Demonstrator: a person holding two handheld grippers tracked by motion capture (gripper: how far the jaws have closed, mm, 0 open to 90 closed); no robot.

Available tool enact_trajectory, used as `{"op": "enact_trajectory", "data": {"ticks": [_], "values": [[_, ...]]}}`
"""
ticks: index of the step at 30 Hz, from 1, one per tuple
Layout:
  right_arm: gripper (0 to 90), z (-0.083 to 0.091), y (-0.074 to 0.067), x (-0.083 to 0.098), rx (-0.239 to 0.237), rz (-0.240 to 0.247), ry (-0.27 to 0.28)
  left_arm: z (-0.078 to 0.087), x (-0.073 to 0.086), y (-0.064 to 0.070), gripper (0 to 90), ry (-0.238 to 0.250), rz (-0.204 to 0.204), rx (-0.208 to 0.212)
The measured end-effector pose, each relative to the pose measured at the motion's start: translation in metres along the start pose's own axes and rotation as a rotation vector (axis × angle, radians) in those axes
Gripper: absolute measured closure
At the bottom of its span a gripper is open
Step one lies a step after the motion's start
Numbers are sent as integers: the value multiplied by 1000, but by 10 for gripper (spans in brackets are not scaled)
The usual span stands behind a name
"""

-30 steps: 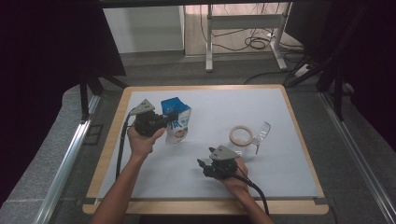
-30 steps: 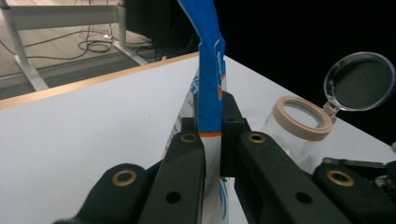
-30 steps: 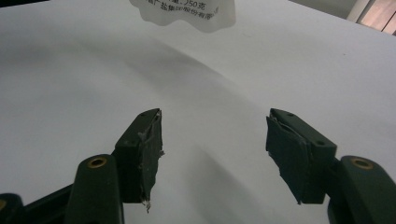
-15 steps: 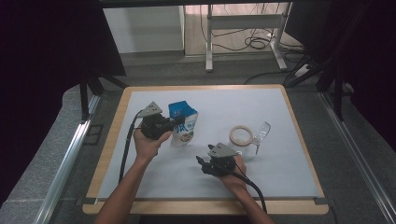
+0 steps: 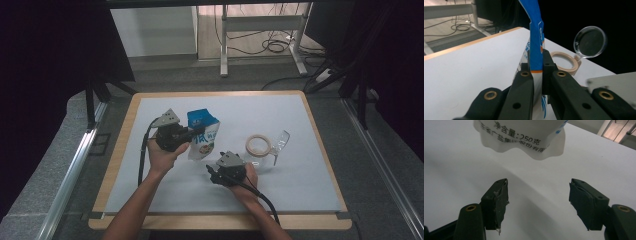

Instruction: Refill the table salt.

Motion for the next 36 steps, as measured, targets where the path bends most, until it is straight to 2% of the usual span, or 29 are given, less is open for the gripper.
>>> {"op": "enact_trajectory", "data": {"ticks": [4,10,11,13,15,16,20,30,36], "values": [[319,-7,2,-2,47,-2,0,-3,-2,9,900,-3,-2,23],[323,-11,7,-6,92,5,33,-13,1,15,900,-19,5,48],[326,-11,8,-7,89,3,46,-15,2,16,900,-19,9,52],[390,-10,9,-7,78,30,49,-16,2,16,900,-23,11,55],[450,-9,8,-6,44,34,59,-20,2,17,900,-25,18,56],[462,-8,7,-6,43,40,64,-21,2,16,900,-27,20,59],[495,-6,9,-5,17,20,79,-24,1,16,900,-22,31,65],[517,4,9,-2,-58,-36,78,-34,0,18,900,-41,44,91],[517,13,5,-2,-76,-42,75,-43,-1,21,900,-53,52,116]]}}
Point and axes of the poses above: each handheld gripper's, and its own axes: z roughly backward along the jaws, x roughly out of its underside, y roughly to its right, the point moved 3 cm from there along -z, roughly forward along the jaws, and after that the axes turned 10 degrees about y, right-handed, at the moved point
